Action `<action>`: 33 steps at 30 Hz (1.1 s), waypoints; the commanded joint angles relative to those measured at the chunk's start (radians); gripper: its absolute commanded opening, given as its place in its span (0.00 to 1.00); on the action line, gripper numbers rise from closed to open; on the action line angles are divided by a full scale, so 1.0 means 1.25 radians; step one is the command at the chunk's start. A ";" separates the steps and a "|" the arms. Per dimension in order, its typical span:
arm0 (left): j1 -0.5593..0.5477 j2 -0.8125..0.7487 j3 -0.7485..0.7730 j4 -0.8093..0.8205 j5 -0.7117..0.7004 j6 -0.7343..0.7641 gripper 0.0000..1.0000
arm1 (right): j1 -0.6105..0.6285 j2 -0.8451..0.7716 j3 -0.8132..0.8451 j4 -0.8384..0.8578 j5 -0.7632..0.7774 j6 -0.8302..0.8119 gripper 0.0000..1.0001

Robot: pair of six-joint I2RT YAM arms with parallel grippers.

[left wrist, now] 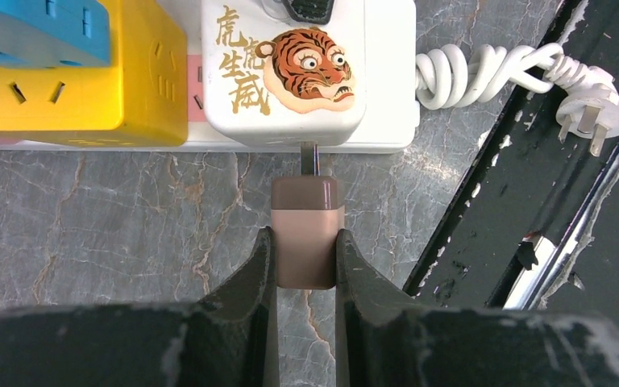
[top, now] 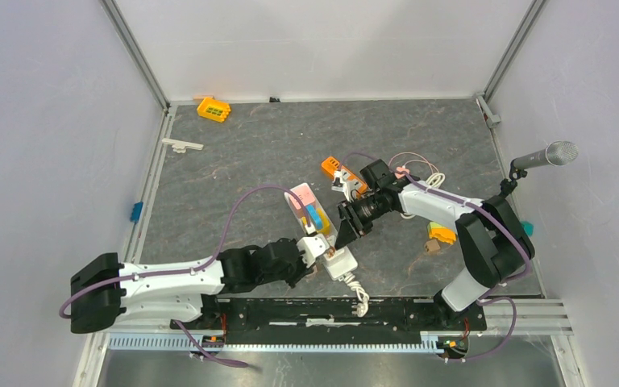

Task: Insert the plug
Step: Insert the plug into the socket.

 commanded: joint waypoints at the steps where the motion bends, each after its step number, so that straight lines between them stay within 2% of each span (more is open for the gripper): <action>1: -0.018 -0.016 0.031 0.114 -0.095 -0.011 0.02 | 0.024 0.022 0.004 -0.010 -0.010 -0.023 0.35; 13: -0.038 -0.062 0.011 0.155 -0.107 -0.014 0.02 | 0.029 0.036 0.008 -0.017 -0.017 -0.028 0.35; 23: -0.039 0.019 0.013 0.197 -0.128 -0.021 0.02 | 0.043 0.060 0.008 -0.028 -0.039 -0.046 0.41; 33: -0.039 0.070 0.051 0.239 -0.164 0.005 0.02 | 0.062 0.084 0.018 -0.059 -0.051 -0.065 0.35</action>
